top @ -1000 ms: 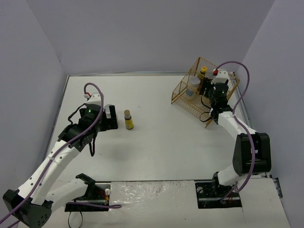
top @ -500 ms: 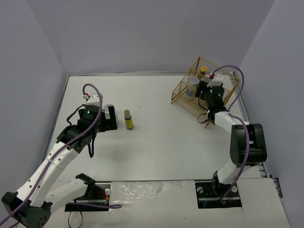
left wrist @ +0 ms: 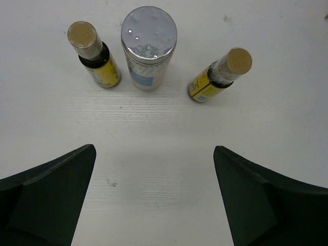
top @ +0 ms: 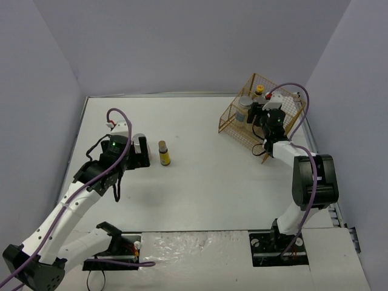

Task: Organize the condiment bottles

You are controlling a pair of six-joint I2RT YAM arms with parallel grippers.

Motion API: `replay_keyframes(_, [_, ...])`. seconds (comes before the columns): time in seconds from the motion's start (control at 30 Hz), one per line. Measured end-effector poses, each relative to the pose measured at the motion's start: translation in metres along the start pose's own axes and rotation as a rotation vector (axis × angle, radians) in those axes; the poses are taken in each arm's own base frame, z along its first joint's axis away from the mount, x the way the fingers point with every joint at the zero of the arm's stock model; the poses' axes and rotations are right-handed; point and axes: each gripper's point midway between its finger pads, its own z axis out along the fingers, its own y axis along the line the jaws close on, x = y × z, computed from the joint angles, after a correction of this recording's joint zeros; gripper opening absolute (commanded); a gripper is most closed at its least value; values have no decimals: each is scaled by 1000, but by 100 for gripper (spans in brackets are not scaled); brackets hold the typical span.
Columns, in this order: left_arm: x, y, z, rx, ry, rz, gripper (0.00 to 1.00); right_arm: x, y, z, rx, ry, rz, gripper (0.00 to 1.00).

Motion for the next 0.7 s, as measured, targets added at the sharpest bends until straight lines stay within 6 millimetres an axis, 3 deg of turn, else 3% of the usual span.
replay_keyframes(0.3, [5, -1, 7, -7, 16, 5, 97, 0, -2, -2, -11, 40, -19, 73])
replay_keyframes(0.7, [2, -2, 9, -4, 8, -5, 97, -1, 2, -2, -59, 65, -25, 88])
